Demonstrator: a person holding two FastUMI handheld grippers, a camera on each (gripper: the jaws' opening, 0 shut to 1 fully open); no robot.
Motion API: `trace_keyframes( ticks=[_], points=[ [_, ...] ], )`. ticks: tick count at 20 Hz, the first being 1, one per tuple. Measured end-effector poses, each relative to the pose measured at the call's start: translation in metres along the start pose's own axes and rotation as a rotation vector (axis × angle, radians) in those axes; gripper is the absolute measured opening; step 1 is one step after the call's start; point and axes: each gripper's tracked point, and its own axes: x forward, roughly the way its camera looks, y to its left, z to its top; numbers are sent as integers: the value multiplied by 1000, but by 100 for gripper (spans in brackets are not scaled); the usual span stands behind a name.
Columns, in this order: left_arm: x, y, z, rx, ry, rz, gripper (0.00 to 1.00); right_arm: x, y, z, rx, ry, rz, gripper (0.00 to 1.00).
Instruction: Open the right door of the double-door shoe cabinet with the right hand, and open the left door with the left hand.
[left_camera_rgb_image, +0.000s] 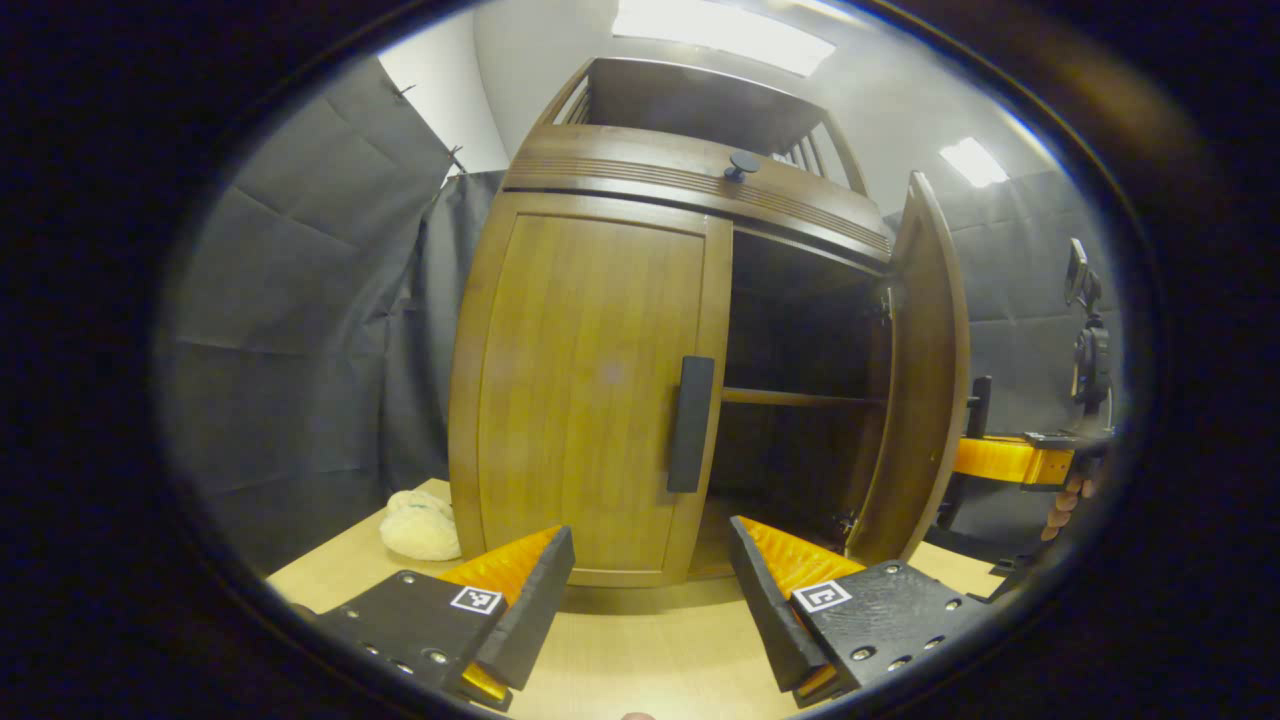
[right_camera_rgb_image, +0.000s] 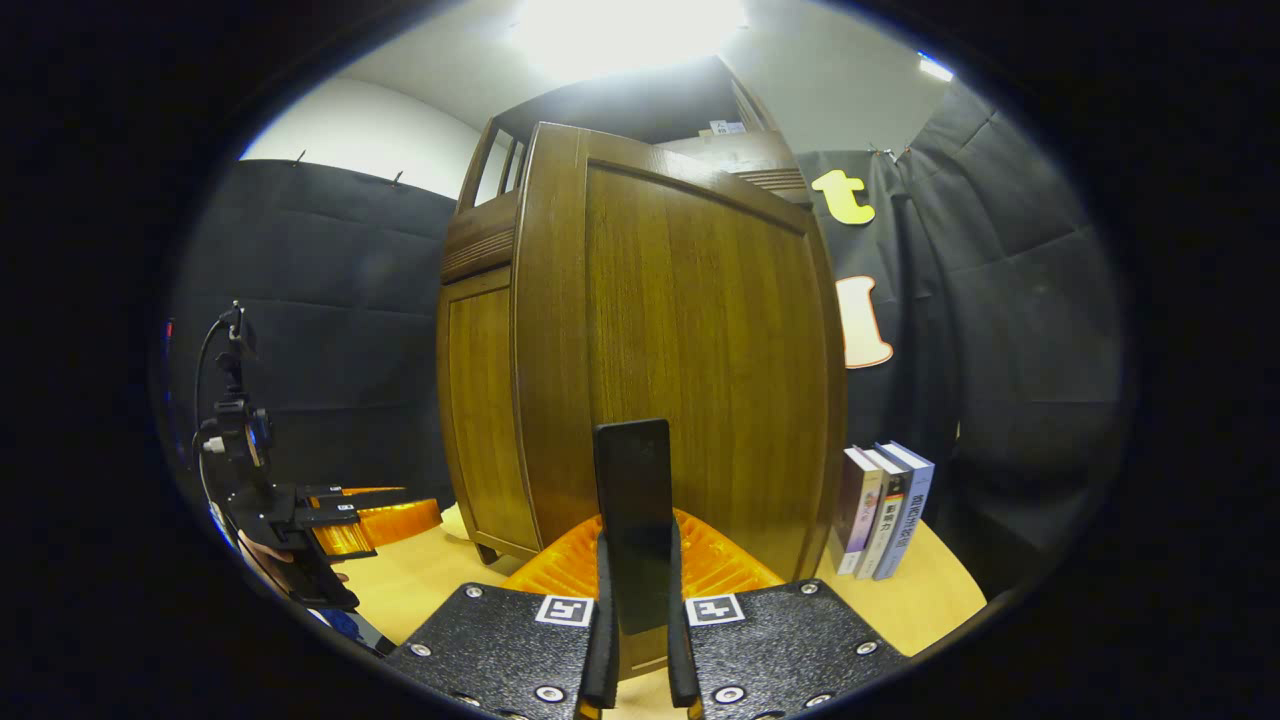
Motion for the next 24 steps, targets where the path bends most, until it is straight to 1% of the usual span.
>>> trace_keyframes(
  ticks=[1,3,4,6,7,8,9,11,12,13,14,15,17,18,19,20,24],
  points=[
    [-1,0,0,1,4,-9,95,-6,-7,1,-1,-3,-10,19],
    [1,-3,0,2,8,-23,95,-24,-18,2,3,-9,-25,19],
    [2,-4,-1,3,11,-30,91,-28,-23,1,5,-10,-33,20],
    [4,-7,-3,9,20,-48,83,-38,-38,3,2,-18,-55,19],
    [3,-8,-3,11,30,-58,95,-44,-47,3,-1,-21,-71,19],
    [4,-6,-2,15,33,-61,95,-50,-57,3,-5,-23,-91,19],
    [4,-6,-2,23,33,-60,83,-55,-68,3,-10,-24,-111,19],
    [4,-7,-4,42,32,-55,83,-62,-87,3,4,-29,-142,17],
    [5,-8,-4,46,28,-53,95,-67,-95,4,17,-30,-148,16],
    [5,-8,-5,43,31,-52,95,-69,-102,5,29,-33,-152,13],
    [5,-9,-7,37,36,-53,89,-71,-113,5,36,-35,-160,12],
    [5,-8,-8,31,43,-53,89,-73,-123,5,42,-36,-172,14],
    [4,-8,-8,22,65,-59,89,-76,-135,6,21,-36,-172,10],
    [4,-7,-8,20,80,-56,85,-76,-139,5,12,-35,-166,5],
    [3,-6,-8,19,91,-48,87,-76,-142,5,7,-34,-157,4],
    [3,-7,-8,19,97,-42,89,-76,-143,5,4,-36,-147,8],
    [2,-3,-7,20,98,-16,89,-81,-162,4,32,-48,-126,8]
  ],
)
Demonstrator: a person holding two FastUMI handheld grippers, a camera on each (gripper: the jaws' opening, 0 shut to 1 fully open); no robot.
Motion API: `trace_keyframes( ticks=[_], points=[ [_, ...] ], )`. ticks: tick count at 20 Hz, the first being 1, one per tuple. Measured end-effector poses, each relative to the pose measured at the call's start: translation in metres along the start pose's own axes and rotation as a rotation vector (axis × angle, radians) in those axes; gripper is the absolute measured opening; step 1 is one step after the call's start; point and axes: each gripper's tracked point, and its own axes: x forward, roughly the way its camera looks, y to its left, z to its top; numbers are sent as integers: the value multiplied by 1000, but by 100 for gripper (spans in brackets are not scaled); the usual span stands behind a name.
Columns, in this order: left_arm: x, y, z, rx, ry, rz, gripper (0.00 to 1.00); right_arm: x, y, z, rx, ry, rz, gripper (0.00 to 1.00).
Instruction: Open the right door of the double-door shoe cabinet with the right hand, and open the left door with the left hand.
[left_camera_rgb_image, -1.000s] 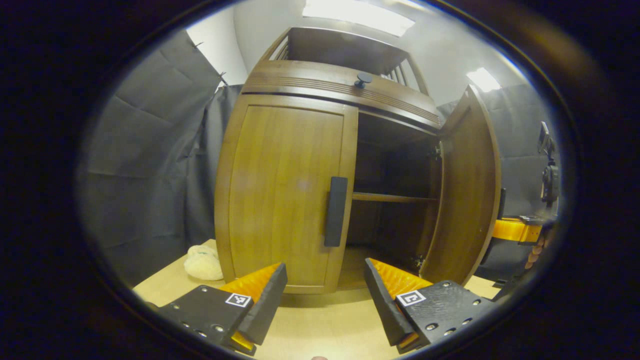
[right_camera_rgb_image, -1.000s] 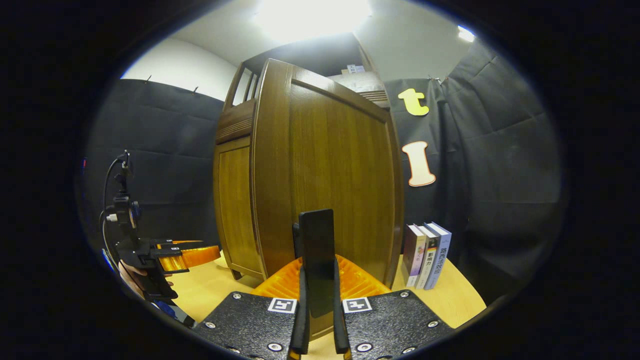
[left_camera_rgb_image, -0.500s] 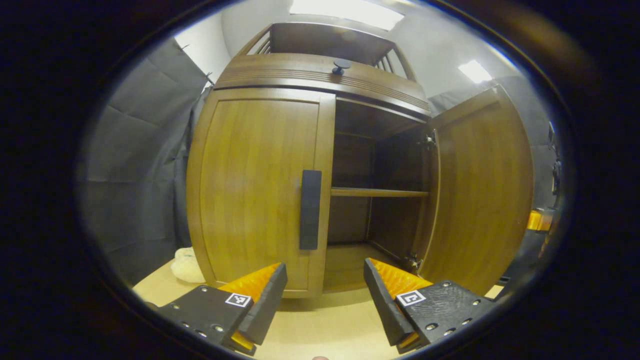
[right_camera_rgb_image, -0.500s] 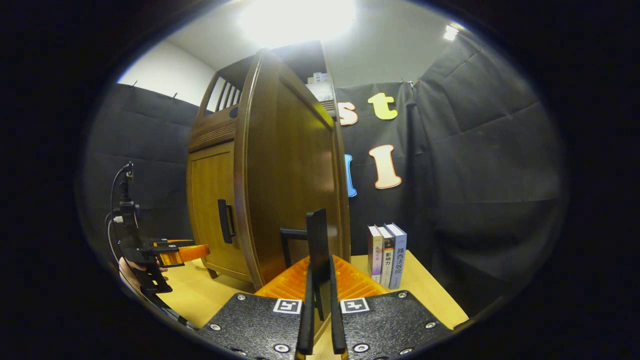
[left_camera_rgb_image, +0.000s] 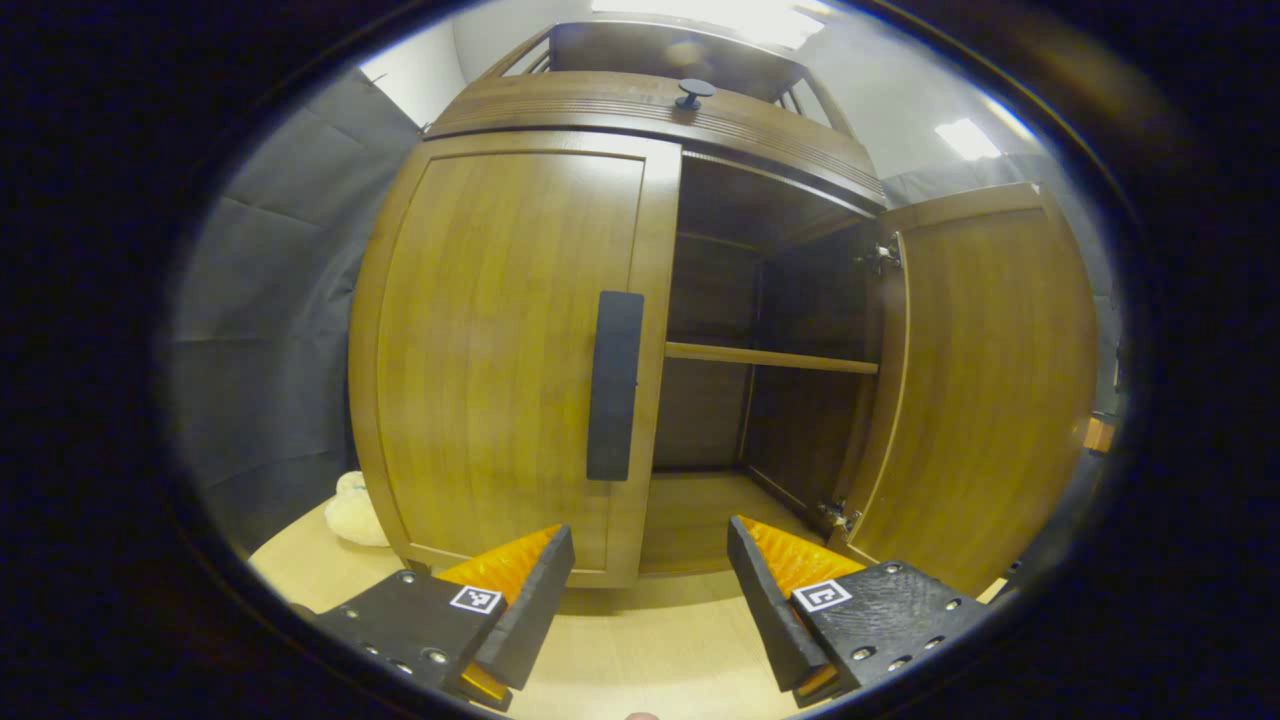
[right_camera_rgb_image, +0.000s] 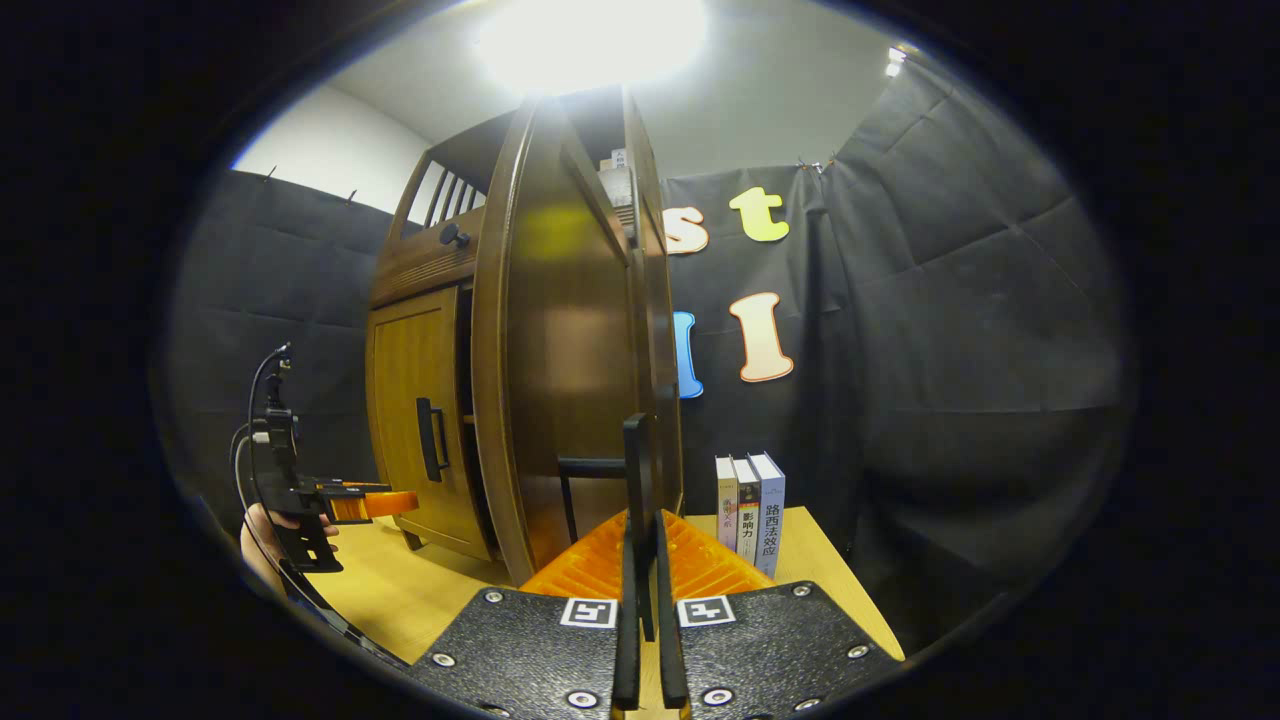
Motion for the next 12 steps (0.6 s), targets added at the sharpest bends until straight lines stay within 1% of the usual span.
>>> trace_keyframes(
  ticks=[3,5,7,8,9,11,12],
  points=[
    [-3,4,5,24,-8,30,89,0,-6,0,32,-5,19,5],
    [-6,6,10,34,-15,40,89,-2,-7,0,8,-4,24,6],
    [-7,8,12,26,-16,42,89,-5,-14,-6,-17,16,4,8],
    [-7,8,13,20,-17,44,95,-10,-17,-11,-24,32,-14,11],
    [-9,9,14,13,-17,48,95,-14,-20,-15,-19,47,-22,14],
    [-11,10,15,4,-19,59,95,-24,-25,-21,-3,72,-52,27],
    [-12,12,16,1,-24,64,95,-27,-31,-21,0,72,-78,36]
  ],
)
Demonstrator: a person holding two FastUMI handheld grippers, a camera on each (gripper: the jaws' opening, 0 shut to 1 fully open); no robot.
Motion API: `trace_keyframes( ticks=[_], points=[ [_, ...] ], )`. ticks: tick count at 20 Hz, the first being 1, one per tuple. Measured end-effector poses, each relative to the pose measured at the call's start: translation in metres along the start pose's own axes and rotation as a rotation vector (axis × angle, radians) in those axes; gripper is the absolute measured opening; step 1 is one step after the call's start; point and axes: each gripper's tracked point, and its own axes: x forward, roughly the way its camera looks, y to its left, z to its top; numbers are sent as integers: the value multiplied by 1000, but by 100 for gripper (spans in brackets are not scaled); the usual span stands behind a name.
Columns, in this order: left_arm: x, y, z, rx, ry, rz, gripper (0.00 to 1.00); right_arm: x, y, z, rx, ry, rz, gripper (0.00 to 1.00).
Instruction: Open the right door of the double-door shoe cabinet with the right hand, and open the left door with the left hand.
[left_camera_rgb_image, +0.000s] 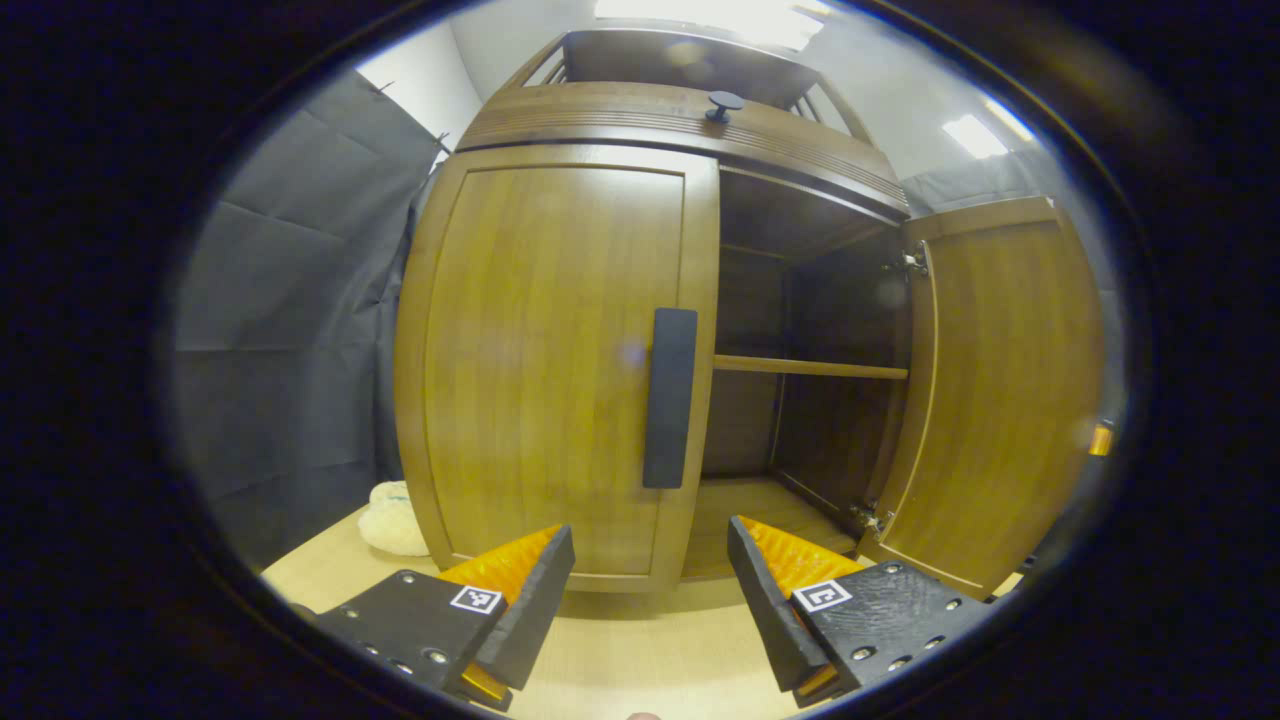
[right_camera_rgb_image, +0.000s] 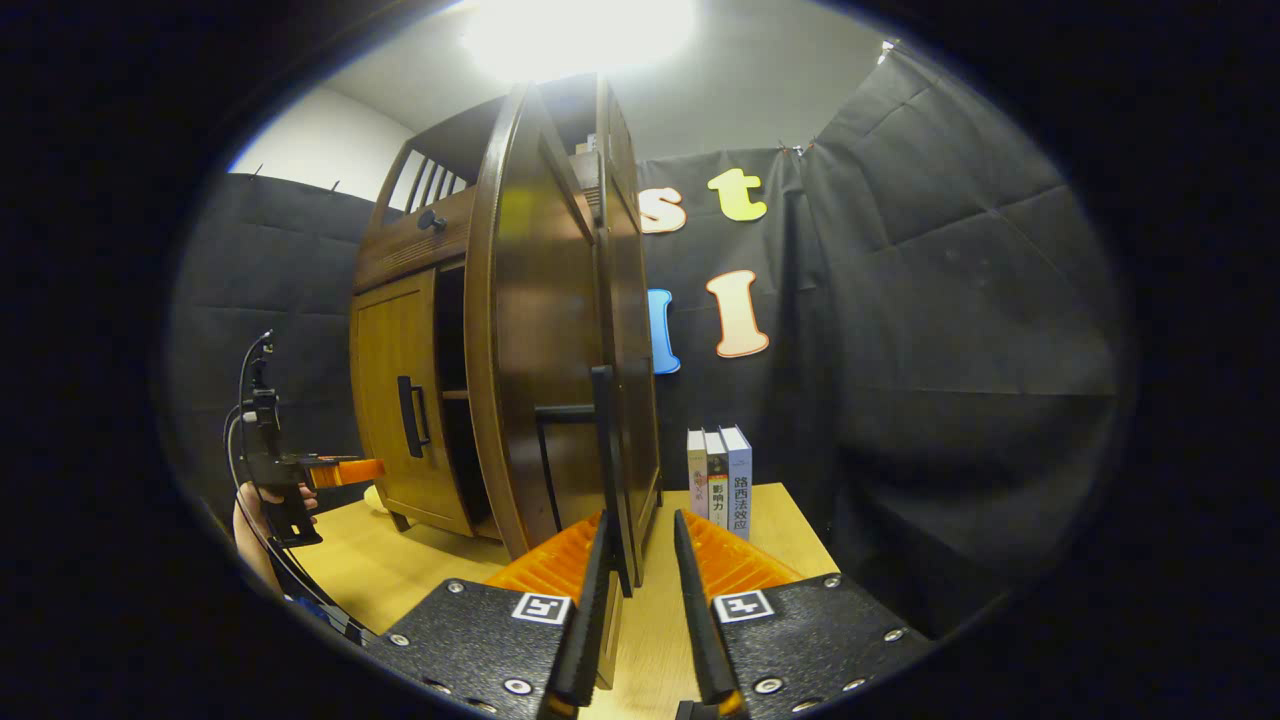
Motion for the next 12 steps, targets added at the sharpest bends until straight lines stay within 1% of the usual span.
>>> trace_keyframes(
  ticks=[1,2,4,5,8,11,12],
  points=[
    [-1,2,1,-1,-5,7,95,-3,-6,2,3,3,-37,43],
    [-2,4,2,-3,-10,15,95,-7,-11,1,4,9,-76,62],
    [-5,6,4,-17,-25,18,95,-17,-12,10,-2,-9,-132,89],
    [-5,6,5,-23,-32,15,95,-23,-11,17,-5,-27,-153,94],
    [-5,9,7,-20,-44,24,95,-50,6,31,11,-70,-191,94],
    [-7,6,3,-21,-59,38,95,-70,39,41,31,-106,-187,94],
    [-7,5,4,-24,-66,40,95,-74,54,43,28,-122,-172,94]
  ],
)
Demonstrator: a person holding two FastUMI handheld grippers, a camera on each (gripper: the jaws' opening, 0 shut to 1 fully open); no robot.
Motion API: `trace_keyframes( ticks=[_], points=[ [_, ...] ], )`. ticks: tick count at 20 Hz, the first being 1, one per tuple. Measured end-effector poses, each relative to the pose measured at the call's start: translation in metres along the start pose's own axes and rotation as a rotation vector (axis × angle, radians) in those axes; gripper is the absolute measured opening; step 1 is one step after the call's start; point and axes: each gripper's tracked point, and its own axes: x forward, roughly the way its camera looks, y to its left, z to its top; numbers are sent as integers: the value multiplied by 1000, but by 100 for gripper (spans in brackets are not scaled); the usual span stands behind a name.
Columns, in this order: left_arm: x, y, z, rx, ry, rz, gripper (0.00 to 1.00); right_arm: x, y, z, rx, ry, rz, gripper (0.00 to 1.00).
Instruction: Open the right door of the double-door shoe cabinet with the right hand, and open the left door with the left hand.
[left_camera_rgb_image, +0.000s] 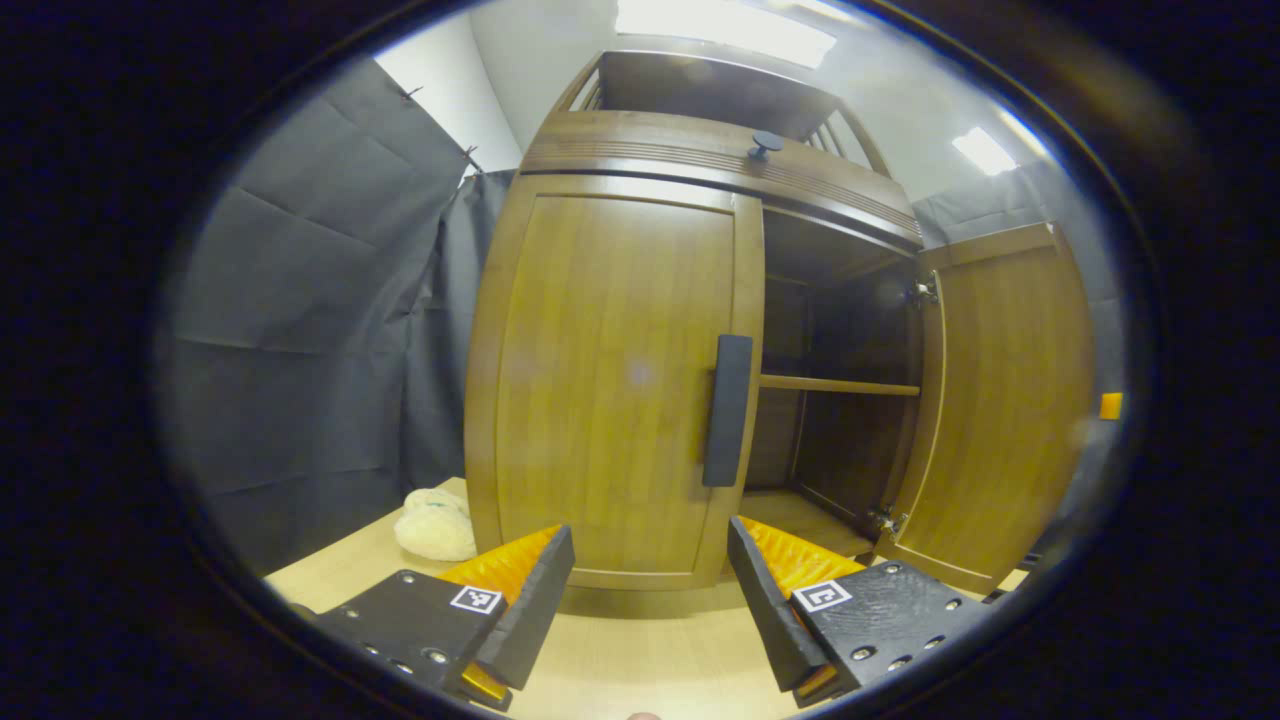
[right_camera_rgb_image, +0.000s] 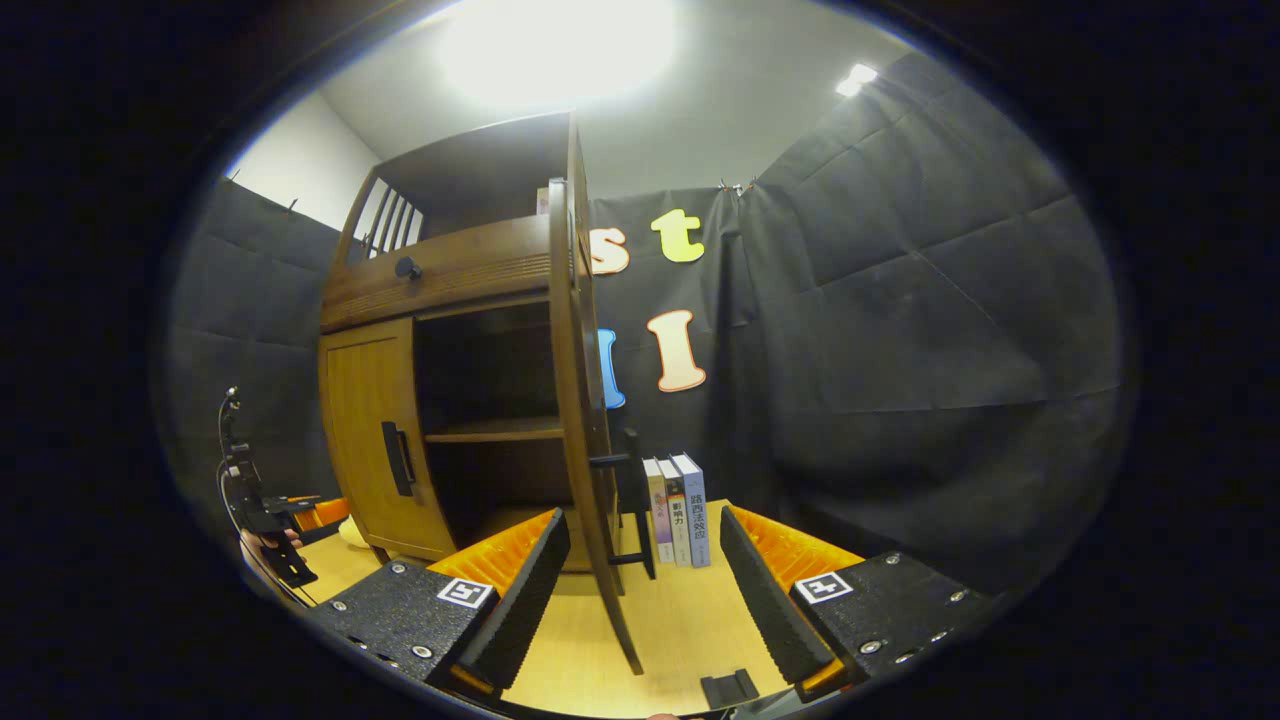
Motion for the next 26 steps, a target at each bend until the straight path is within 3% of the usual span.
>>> trace_keyframes(
  ticks=[4,7,8,9,13,14,19,24,26],
  points=[
    [0,0,0,22,-15,1,95,-10,74,7,-57,-44,121,93],
    [-1,-7,-4,49,-41,15,95,12,115,2,-70,-17,171,93],
    [-1,-8,-5,54,-49,17,83,22,128,-1,-79,-1,183,94],
    [-2,-8,-5,56,-60,22,89,33,138,-4,-94,12,185,91],
    [-5,-9,-5,68,-84,37,89,76,170,-22,-167,34,184,94],
    [-5,-10,-4,73,-88,40,95,85,178,-28,-183,45,191,94],
    [-7,-11,-6,74,-113,31,95,120,196,-51,-207,75,202,94],
    [-11,-12,-4,64,-146,1,95,143,189,-67,-193,59,109,95],
    [-13,-9,-8,44,-144,-15,82,151,188,-72,-196,48,98,95]
  ],
)
